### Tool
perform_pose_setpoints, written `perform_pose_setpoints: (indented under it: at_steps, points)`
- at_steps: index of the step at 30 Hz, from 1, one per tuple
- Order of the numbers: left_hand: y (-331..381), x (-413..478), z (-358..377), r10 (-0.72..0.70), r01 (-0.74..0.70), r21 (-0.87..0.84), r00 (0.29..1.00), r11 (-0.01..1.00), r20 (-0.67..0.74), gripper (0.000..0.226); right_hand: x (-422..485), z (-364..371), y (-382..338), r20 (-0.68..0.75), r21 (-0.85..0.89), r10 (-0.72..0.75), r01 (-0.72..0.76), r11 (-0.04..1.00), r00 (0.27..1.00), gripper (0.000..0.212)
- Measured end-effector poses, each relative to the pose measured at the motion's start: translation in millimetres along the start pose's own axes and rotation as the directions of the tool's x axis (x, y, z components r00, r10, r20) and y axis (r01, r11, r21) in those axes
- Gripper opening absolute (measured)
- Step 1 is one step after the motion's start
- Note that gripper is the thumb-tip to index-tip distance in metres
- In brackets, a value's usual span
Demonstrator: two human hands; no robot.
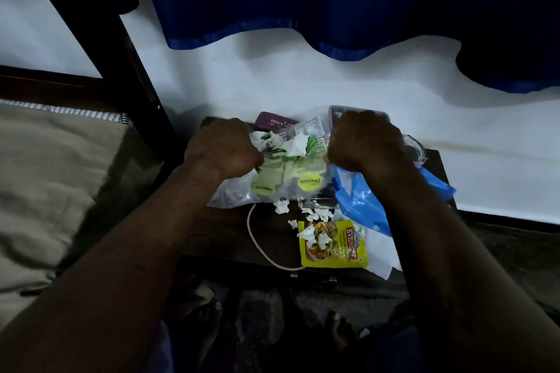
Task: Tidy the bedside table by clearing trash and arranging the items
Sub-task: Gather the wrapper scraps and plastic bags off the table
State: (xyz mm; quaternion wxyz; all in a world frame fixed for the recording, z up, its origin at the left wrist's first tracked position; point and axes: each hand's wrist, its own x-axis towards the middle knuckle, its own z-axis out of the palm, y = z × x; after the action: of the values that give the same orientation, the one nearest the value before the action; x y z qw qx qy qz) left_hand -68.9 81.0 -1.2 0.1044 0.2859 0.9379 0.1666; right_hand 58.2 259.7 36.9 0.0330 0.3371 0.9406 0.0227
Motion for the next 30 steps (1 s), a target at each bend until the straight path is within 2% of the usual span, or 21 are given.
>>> perform_pose_setpoints:
  at_steps: [2, 6, 10, 13, 15, 18, 22, 24, 26, 28, 30]
  points:
    - [-5.5, 2.3, -3.2, -0.044, 0.044, -0.036, 0.999, 0.998, 0.025, 0.034, -2.4, -3.3, 8.0, 0.066, -0.011, 0.029, -0.029, 1.0, 0.997, 0.04]
    - [-14.7, 2.8, -6.0, -0.064, 0.066, -0.074, 0.998, 0.995, 0.026, 0.032, 1.9, -9.3, 19.9, 0.077, 0.07, 0.06, -0.066, 0.995, 0.995, 0.041]
    - [-17.5, 2.7, -10.2, -0.028, 0.033, -0.11, 0.999, 0.993, 0.046, 0.025, 11.4, -7.5, 33.9, 0.296, 0.044, 0.029, -0.044, 0.998, 0.955, 0.037]
    - [-16.4, 2.4, -13.2, -0.009, 0.016, -0.12, 0.999, 0.993, 0.051, 0.023, 10.4, -2.1, 48.5, 0.342, 0.068, 0.034, -0.061, 0.996, 0.939, 0.076]
    - [-13.8, 1.5, -14.1, -0.006, 0.011, -0.14, 0.999, 0.99, 0.04, 0.022, -1.5, 4.4, 52.4, 0.447, 0.156, 0.017, -0.097, 0.983, 0.894, 0.085]
    - [-6.5, -1.9, -16.1, -0.004, 0.008, -0.12, 1.0, 0.993, 0.028, 0.023, -12.2, 21.7, 45.3, 0.549, 0.36, -0.047, -0.185, 0.914, 0.834, 0.078]
    - [4.0, -6.2, -17.3, 0.006, -0.002, -0.088, 0.999, 0.996, 0.039, 0.025, -1.3, 39.4, 33.1, 0.491, 0.43, -0.057, -0.185, 0.884, 0.869, 0.044]
    - [7.3, -7.8, -17.3, 0.007, -0.004, -0.081, 0.999, 0.997, 0.042, 0.026, 1.8, 44.4, 32.7, 0.475, 0.413, -0.072, -0.151, 0.898, 0.877, 0.033]
    - [8.6, -8.1, -17.1, 0.006, -0.002, -0.08, 0.999, 0.997, 0.041, 0.026, 0.7, 48.3, 39.2, 0.42, 0.479, -0.086, -0.14, 0.867, 0.904, 0.023]
    - [9.1, -6.5, -16.4, 0.004, -0.001, -0.075, 0.999, 0.997, 0.039, 0.027, 2.1, 51.0, 50.3, 0.335, 0.573, -0.033, -0.176, 0.8, 0.941, 0.024]
    - [8.4, -5.4, -15.3, 0.0, 0.003, -0.066, 0.999, 0.998, 0.048, 0.03, 6.3, 55.3, 58.4, 0.252, 0.616, 0.029, -0.183, 0.766, 0.967, 0.042]
